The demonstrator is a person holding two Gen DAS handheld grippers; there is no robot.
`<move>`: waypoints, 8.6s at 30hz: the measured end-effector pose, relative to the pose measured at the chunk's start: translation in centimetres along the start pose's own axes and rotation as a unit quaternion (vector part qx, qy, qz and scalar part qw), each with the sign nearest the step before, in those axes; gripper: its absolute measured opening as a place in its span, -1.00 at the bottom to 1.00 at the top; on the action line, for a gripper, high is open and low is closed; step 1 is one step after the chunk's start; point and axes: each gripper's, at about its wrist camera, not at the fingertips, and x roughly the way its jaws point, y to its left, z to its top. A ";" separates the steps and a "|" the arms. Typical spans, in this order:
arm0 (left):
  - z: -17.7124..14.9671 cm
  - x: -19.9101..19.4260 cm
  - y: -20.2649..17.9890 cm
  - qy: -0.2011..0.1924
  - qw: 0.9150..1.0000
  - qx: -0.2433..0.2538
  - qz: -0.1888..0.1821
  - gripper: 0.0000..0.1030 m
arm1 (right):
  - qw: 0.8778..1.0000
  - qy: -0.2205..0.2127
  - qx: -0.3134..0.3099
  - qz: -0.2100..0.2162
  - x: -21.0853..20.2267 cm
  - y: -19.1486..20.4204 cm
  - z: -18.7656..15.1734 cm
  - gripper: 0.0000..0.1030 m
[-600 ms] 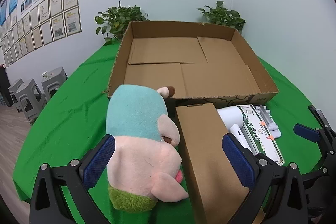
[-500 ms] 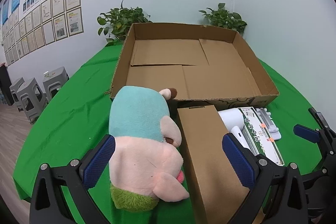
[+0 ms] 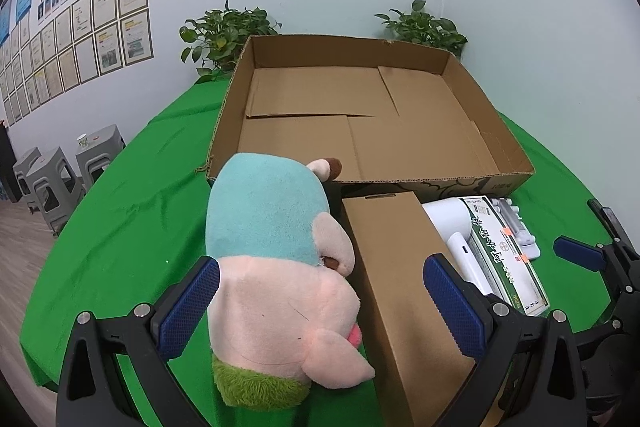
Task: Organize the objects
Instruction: 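Move the left gripper toward the pink-and-teal plush pig, then grasp the plush pig with the left gripper and lift it, then carry the plush pig into the cardboard tray and open the left gripper, then move the right gripper toward the long brown cardboard box, then grasp the long brown box with the right gripper and lift it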
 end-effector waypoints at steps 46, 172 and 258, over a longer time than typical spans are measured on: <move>-4.6 3.6 5.6 0.056 0.996 -0.051 -0.051 0.48 | 0.962 0.032 -0.005 0.273 2.0 4.2 6.2 0.99; 3.2 -4.5 1.0 -0.099 0.994 -0.016 -0.036 0.99 | 0.993 -0.075 0.058 0.076 -2.0 -3.2 6.4 0.99; -9.8 3.1 -1.1 0.181 0.922 -0.136 -0.313 0.81 | 0.984 0.082 0.010 0.157 -1.5 4.3 -7.9 0.87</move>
